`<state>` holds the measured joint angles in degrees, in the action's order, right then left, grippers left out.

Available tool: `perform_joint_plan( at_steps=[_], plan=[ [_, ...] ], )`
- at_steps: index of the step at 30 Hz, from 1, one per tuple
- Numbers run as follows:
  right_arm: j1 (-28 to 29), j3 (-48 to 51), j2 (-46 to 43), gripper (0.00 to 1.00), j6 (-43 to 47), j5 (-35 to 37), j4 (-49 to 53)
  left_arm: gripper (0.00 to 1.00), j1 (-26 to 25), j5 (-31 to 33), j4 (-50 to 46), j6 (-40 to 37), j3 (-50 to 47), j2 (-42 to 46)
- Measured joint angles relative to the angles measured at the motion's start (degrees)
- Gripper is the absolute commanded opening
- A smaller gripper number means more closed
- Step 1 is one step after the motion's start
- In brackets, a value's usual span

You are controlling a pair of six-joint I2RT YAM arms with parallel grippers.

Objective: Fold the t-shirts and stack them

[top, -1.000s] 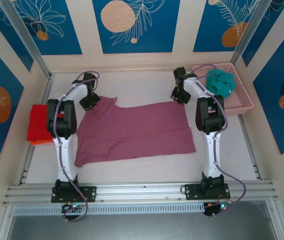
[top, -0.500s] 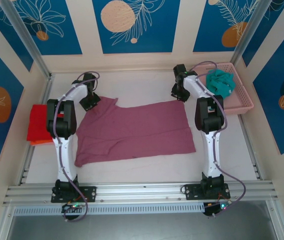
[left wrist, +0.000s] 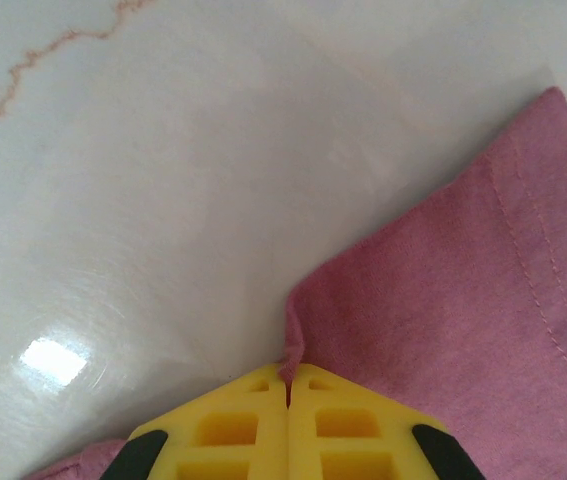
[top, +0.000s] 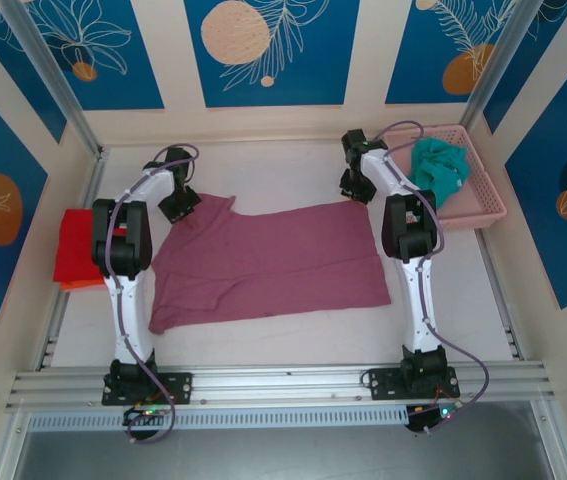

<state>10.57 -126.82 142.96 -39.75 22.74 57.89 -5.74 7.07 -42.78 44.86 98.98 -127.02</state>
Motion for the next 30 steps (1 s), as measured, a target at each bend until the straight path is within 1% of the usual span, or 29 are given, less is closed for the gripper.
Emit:
perform_joint_plan(
  at_steps=[3, 6, 14, 17, 23, 30],
  plan=[
    [0.1, -0.9, 0.5, 0.16, 0.8, -0.1, 1.2, 0.00, 0.0, 0.0, 0.0, 0.0, -0.2, 0.1],
    [0.1, -1.1, 0.5, 0.00, 1.2, -0.2, 1.9, 0.00, 0.0, -0.1, 0.0, 0.0, -0.3, 0.2],
    [0.1, -1.2, 0.3, 0.00, 0.8, -0.5, 2.4, 0.00, 0.0, -0.2, 0.1, 0.0, -0.4, 0.2],
    [0.1, 1.2, -1.2, 0.00, 0.7, -0.5, 1.7, 0.00, 0.0, -0.9, 0.1, 0.0, -0.5, 0.5],
    [0.1, 7.6, -8.8, 0.00, 0.8, -0.5, -0.7, 0.00, 0.0, -2.0, -0.1, 0.0, -0.9, 2.5],
    [0.1, 16.1, -20.3, 0.00, 1.2, -0.7, -5.3, 0.00, 0.0, -2.1, -0.9, -0.5, -1.1, 9.9]
  ],
)
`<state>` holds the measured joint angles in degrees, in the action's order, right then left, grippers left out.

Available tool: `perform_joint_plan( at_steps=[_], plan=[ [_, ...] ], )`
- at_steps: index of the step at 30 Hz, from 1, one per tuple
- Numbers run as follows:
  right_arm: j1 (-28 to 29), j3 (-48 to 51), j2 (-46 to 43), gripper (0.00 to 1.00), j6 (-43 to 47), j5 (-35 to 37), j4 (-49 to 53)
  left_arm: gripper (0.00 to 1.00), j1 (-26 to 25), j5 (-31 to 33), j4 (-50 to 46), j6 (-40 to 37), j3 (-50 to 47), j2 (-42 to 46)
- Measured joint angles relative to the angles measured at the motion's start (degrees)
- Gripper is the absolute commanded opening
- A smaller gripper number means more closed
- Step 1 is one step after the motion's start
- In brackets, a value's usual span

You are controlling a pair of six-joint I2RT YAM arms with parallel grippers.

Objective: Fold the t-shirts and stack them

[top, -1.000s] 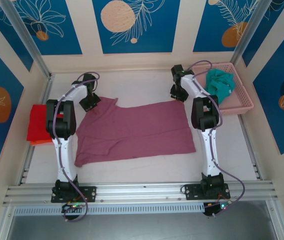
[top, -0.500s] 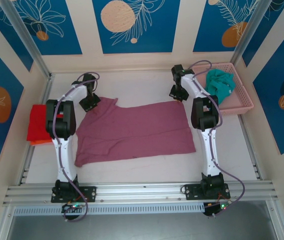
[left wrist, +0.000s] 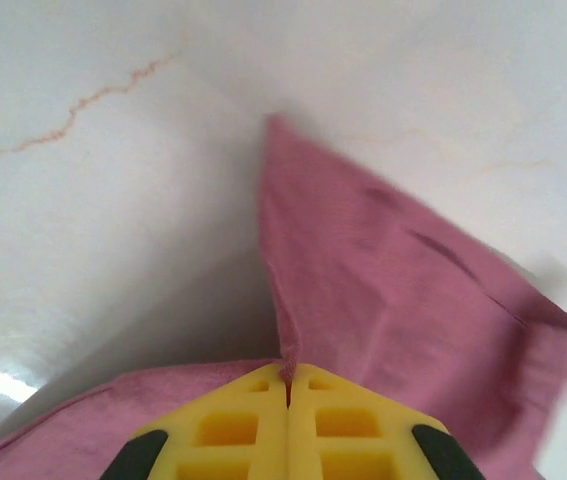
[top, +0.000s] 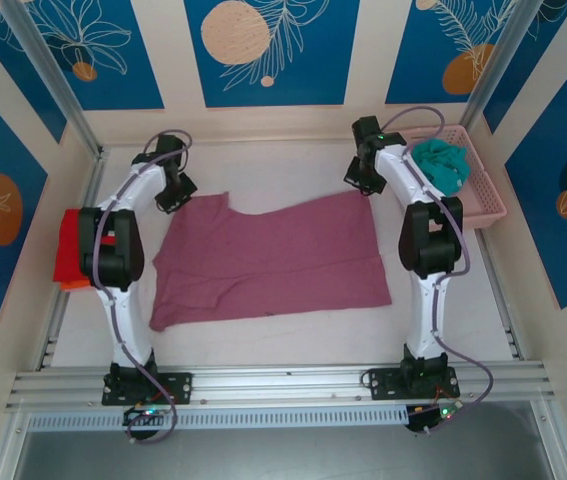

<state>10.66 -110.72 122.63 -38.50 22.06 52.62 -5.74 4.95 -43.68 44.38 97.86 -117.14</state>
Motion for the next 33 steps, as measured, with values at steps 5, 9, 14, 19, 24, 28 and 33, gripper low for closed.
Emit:
perform_joint_plan(
  at_steps=[5, 9, 14, 19, 24, 28, 33],
  plan=[
    [0.0, 7.1, -5.7, 0.00, 0.5, -0.5, -2.6, 0.00, 0.0, 0.2, -0.8, -1.0, -1.2, 5.1],
    [0.0, 13.8, -10.6, 0.00, 0.7, -1.1, -4.6, 0.00, 0.0, 0.2, -0.9, -1.4, -4.9, 8.9],
    [0.0, 21.8, -17.8, 0.00, 0.7, -1.9, -6.6, 0.00, 0.0, -0.7, -0.9, -1.5, -10.5, 13.4],
    [0.3, 28.7, -24.7, 0.00, 0.6, -3.0, -8.1, 0.00, 0.0, -2.0, -0.9, -2.1, -16.0, 19.1],
    [0.7, 35.7, -30.9, 0.00, 0.3, -3.4, -8.7, 0.00, -0.1, -2.6, -0.9, -3.7, -20.4, 24.7],
    [0.8, 40.3, -34.9, 0.00, -0.5, -3.5, -8.7, 0.00, -0.4, -2.6, -1.5, -5.0, -23.8, 27.9],
    [0.9, 44.8, -38.8, 0.00, -1.2, -3.7, -8.7, 0.00, -1.0, -2.2, -3.0, -6.0, -27.7, 31.9]
  ],
)
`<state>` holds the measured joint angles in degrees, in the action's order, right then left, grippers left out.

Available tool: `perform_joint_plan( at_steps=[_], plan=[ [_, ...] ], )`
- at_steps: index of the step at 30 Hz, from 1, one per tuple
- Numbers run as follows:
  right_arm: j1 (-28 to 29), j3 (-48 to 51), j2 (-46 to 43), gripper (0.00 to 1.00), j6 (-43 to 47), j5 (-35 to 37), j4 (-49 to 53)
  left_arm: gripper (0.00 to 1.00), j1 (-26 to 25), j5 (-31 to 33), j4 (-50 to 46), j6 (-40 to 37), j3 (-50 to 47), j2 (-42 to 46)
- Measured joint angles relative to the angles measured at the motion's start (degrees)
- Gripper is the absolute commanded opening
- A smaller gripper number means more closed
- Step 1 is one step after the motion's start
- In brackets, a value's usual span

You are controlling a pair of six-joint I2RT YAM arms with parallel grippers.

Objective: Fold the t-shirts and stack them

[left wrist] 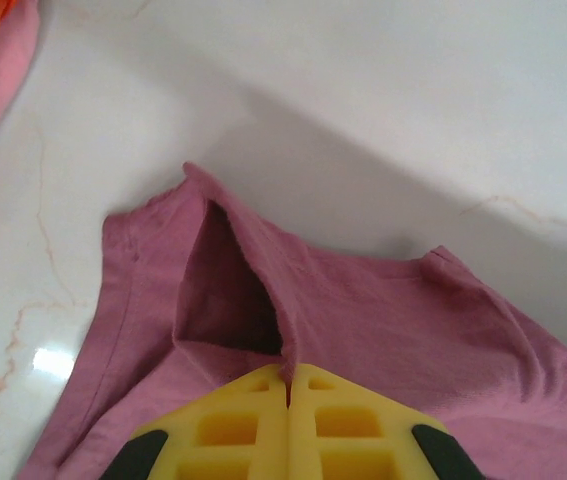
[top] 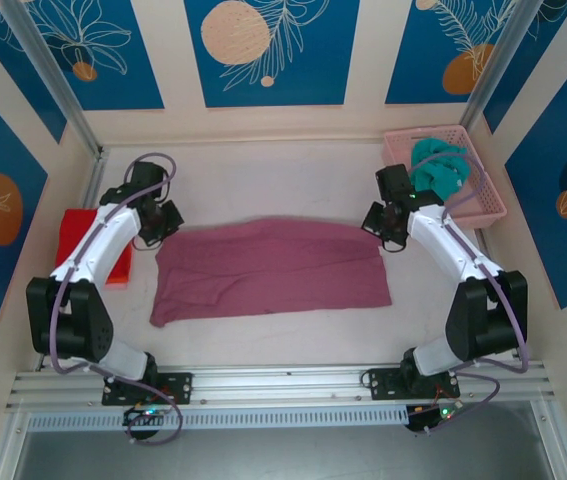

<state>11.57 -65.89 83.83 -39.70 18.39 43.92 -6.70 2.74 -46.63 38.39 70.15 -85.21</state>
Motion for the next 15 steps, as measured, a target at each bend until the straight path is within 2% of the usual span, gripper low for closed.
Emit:
perform_joint_plan(
  at_steps=[15],
  plan=[
    [0.0, 6.0, -4.6, 0.00, -0.8, 0.0, 1.6, 0.00, -2.1, 1.6, -6.7, 0.3, -8.2, 11.8]
  ],
)
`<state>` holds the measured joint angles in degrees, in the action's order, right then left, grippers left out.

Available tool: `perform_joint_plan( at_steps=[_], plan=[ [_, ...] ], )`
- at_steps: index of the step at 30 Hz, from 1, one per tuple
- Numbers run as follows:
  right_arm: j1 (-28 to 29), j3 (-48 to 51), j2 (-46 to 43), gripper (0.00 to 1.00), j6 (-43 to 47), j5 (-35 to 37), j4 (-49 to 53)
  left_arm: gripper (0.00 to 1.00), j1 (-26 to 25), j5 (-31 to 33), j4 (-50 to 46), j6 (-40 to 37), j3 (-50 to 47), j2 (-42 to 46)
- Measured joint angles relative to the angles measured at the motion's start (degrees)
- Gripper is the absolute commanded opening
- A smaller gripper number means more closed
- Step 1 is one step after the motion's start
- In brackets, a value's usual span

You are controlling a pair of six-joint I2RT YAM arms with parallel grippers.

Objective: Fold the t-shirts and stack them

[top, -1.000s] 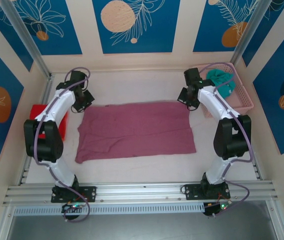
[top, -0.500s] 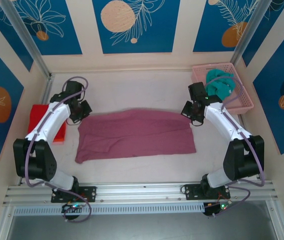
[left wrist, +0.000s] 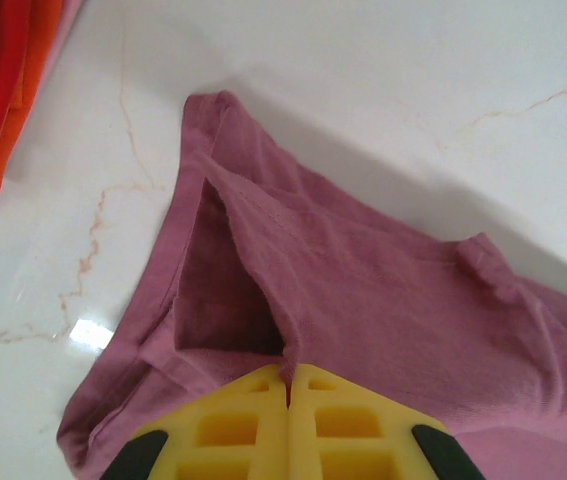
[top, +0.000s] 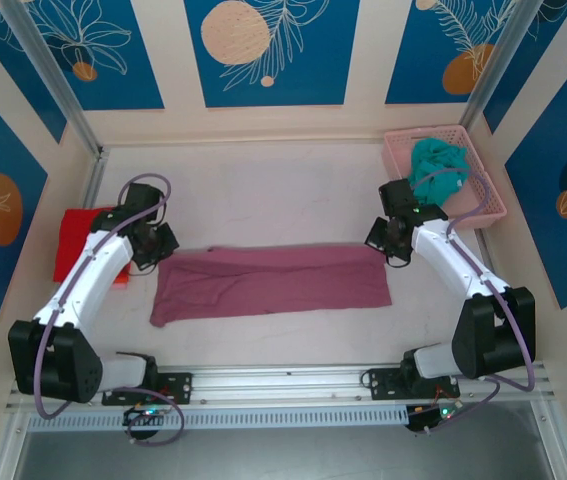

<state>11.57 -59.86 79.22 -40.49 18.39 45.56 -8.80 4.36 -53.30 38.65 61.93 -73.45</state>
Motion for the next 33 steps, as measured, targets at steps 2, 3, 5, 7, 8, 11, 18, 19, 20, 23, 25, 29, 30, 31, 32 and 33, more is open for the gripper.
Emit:
perform_joint_plan(
  at_steps=[2, 3, 5, 7, 8, 11, 18, 19, 20, 23, 25, 29, 30, 31, 32, 33],
  plan=[
    [0.0, 0.0, 0.0, 0.00, 0.0, 0.0, 0.1, 0.00, 0.0, 0.0, -0.7, 0.0, -0.5, 0.5],
    [0.0, 0.0, 0.0, 0.00, 0.0, 0.0, 0.1, 0.00, 0.0, 0.0, -1.0, 0.1, -0.7, 0.6],
    [0.0, 0.0, 0.0, 0.00, 0.0, 0.0, 0.1, 0.00, 0.0, 0.2, -1.7, 0.2, -0.7, 0.7],
    [0.0, 0.0, -0.1, 0.00, 0.0, 0.0, 0.2, 0.00, 0.0, 0.2, -2.1, 0.2, -0.7, 0.7],
    [0.0, 0.0, -0.3, 0.00, 0.0, 0.0, 0.3, 0.00, 0.0, 0.2, -2.3, 0.2, -0.7, 0.7],
    [0.0, 0.0, -1.5, 0.00, 0.0, 0.0, 0.3, 0.00, 0.0, 0.6, -3.4, -0.1, -0.2, 0.7],
    [0.0, 0.0, -3.7, 0.00, 0.0, 0.0, 0.8, 0.00, 0.0, 1.4, -5.3, -1.2, 1.8, 0.7],
    [0.0, 0.0, -3.8, 0.00, 0.0, 0.0, 0.8, 0.00, 0.0, 1.5, -5.6, -1.4, 1.8, 0.7],
    [0.0, 0.1, -4.0, 0.00, 0.0, 0.0, 0.7, 0.00, 0.0, 1.5, -5.8, -1.4, 1.8, 0.7],
    [0.0, 1.5, -4.2, 0.00, 0.0, 0.0, 0.5, 0.00, 0.0, 1.7, -5.8, -1.6, 1.3, 0.7],
    [0.0, 2.8, -4.0, 0.00, -0.2, -0.3, 0.5, 0.00, 0.0, 1.7, -5.7, -1.7, 0.4, 0.7],
    [0.0, 4.8, -3.2, 0.00, -0.5, -0.5, 0.2, 0.00, 0.0, 1.7, -5.6, -1.7, -1.7, 0.7],
    [0.0, 5.2, -2.7, 0.00, -0.5, -0.5, 0.0, 0.00, 0.0, 1.7, -5.6, -1.7, -2.2, 0.7],
    [0.0, 5.6, -2.4, 0.00, -0.5, -0.5, -0.2, 0.00, 0.0, 1.7, -5.4, -1.7, -2.6, 0.7],
    [0.0, 6.0, -2.0, 0.00, -0.5, -0.6, -0.3, 0.00, 0.0, 1.7, -5.4, -1.7, -3.1, 0.6],
    [0.0, 6.4, -1.6, 0.00, -0.6, -0.6, -0.6, 0.00, 0.0, 1.7, -5.0, -1.7, -3.7, 0.6]
  ],
)
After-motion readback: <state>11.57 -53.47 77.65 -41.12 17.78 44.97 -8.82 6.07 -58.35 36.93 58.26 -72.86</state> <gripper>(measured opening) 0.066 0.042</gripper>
